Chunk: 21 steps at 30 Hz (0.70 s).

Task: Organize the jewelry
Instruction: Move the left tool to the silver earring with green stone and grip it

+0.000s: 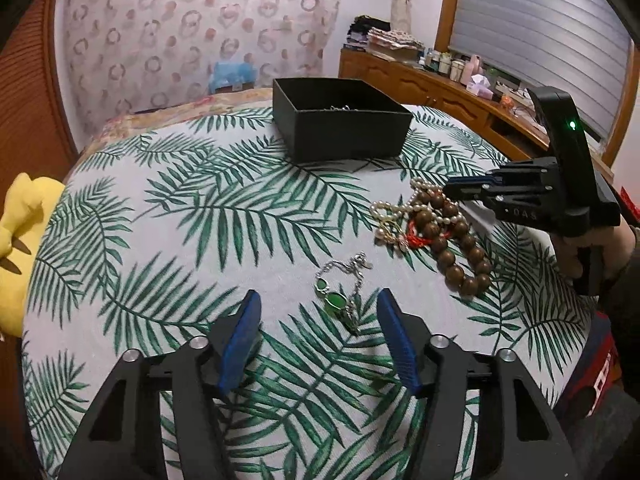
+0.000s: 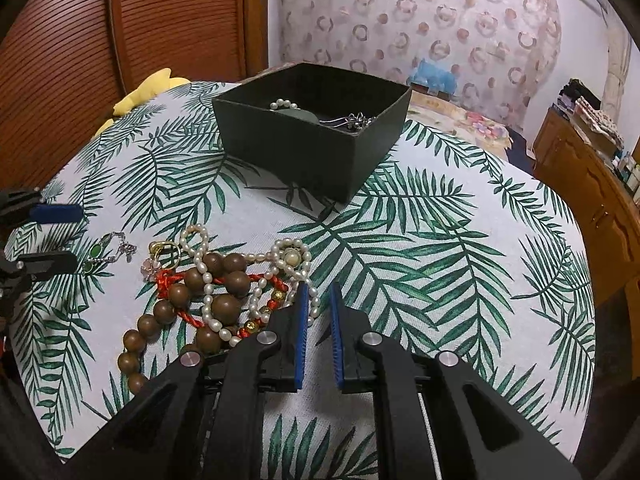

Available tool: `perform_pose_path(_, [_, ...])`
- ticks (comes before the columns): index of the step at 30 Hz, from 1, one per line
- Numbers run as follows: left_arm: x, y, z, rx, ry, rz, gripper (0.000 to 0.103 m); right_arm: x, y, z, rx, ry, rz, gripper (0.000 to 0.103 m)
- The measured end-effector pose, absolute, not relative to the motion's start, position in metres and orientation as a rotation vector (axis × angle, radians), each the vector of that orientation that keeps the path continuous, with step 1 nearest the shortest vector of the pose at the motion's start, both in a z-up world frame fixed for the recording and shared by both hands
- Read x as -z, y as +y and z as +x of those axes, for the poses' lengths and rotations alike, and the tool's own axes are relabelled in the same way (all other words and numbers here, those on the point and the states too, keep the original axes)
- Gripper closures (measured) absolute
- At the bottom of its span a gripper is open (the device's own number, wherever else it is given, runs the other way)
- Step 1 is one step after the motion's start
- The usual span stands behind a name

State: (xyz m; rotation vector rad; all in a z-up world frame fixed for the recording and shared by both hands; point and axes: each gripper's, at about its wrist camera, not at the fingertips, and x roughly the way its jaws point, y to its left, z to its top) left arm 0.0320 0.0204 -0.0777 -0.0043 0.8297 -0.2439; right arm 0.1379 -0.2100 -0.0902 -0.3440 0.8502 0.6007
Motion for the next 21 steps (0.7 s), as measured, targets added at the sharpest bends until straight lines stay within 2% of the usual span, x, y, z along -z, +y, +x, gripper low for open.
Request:
perform_pose_path(5, [0.083, 0.016, 0.041, 0.231, 0.852, -0.005, 0.063, 0.089, -0.213, 0.137, -0.574, 0.831, -0.337, 0.098])
perform_pose_path(8, [0.085, 0.016, 0.047, 0.222, 0.864, -0.023, 0.068, 0.083, -0.217, 0.137, -0.569, 0.810, -0.316, 0.098])
perform_pose_path(12, [0.086, 0.014, 0.049, 0.200, 0.862, -0.021, 0.070, 0.071, -0.219, 0.134, -0.571, 0.776, -0.304, 0.098])
perform_pose_path(16, [0.086, 0.010, 0.048, 0.213, 0.857, -0.016, 0.084, 0.064, -0.218, 0.132, -0.573, 0.754, -0.310, 0.098])
perform_pose_path(21, [0.087, 0.005, 0.048, 0.226, 0.852, 0.005, 0.095, 0.057, -0.218, 0.130, -0.576, 0.735, -0.297, 0.098])
